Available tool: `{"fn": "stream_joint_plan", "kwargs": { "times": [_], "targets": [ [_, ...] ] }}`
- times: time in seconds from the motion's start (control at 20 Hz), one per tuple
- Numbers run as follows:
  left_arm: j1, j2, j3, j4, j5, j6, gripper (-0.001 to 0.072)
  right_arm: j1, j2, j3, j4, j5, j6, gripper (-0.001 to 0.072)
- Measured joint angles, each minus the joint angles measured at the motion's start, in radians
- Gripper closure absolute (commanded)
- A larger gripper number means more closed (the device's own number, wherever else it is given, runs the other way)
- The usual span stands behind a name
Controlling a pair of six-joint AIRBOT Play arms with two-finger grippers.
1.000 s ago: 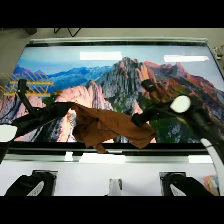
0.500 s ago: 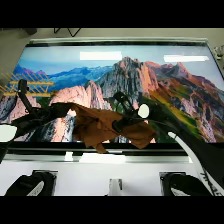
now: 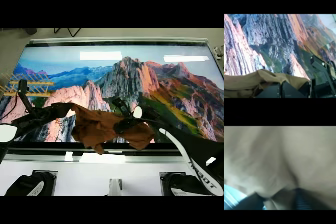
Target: Fold the shirts.
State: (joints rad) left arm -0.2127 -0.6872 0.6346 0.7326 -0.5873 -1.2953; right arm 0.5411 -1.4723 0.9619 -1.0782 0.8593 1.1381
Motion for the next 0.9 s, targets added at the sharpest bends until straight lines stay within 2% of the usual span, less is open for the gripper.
{"fn": "stream_joint_plan", "kwargs": {
  "times": [0.25,0.5,0.65,0.9],
  "targets": [
    [0.004,0.000,0.002,0.000,0.001,0.007,0.0670,-0.002,0.020,0.047,-0.016,0.050,-0.009,0.0689],
    [0.091,0.001,0.103,0.001,-0.001,0.024,0.0670,-0.002,0.220,0.198,-0.189,0.191,-0.044,0.0687],
    [0.164,0.001,0.267,0.001,-0.031,0.027,0.0670,-0.002,0.382,0.293,-0.274,0.228,-0.016,0.0687],
    [0.180,0.016,0.646,-0.001,-0.119,0.084,0.0671,-0.002,0.616,0.387,-0.323,0.202,0.116,0.0686]
  ]
}}
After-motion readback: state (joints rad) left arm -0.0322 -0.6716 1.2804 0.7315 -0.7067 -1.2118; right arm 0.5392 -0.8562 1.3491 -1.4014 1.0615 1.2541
